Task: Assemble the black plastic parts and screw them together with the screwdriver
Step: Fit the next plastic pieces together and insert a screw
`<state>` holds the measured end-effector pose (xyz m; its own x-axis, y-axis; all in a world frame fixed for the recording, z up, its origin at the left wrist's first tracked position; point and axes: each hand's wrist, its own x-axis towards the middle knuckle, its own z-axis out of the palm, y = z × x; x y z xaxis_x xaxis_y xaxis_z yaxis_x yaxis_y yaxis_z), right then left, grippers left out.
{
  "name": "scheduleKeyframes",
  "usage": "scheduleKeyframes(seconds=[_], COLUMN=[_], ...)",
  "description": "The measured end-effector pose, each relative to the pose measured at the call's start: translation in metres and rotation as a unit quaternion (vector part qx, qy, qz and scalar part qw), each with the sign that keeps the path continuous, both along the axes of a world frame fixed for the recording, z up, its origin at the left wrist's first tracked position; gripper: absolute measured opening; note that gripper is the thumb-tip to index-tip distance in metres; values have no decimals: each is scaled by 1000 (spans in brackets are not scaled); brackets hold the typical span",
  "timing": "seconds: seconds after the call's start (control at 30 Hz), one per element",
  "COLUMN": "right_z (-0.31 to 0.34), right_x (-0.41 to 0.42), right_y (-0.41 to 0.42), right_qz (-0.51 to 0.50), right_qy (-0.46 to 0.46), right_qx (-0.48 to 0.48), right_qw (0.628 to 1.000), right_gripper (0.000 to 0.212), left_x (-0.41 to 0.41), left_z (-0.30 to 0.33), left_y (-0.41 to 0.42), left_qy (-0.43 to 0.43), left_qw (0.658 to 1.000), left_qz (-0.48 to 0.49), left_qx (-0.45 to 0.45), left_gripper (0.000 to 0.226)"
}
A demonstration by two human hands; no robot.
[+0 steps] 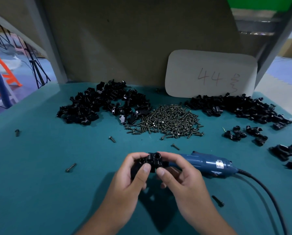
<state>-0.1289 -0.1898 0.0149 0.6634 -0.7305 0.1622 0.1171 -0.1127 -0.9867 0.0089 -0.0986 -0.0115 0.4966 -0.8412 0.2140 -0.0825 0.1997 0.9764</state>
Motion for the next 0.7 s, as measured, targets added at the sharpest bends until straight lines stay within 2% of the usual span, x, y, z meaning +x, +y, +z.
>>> scheduleKeyframes(seconds=[0.13, 0.57, 0.7], right_z=[2, 0, 1], right_x=[-1, 0, 0], right_y=[0, 0, 0], right_qz=[-10, 6, 10], right_qy=[1, 4, 5], right_qx=[-7, -22, -21], right_qw=[1000, 1000, 1000], right_gripper=[23, 29, 31], left_x=[-1, 0, 0], left_z=[4, 13, 13], left_y=[1, 3, 3], left_qy=[-10, -66, -90], left_qw=[1000, 998, 996], left_qz=[-8, 5, 3], left_qx=[-5, -3, -3], left_gripper=[45, 24, 25])
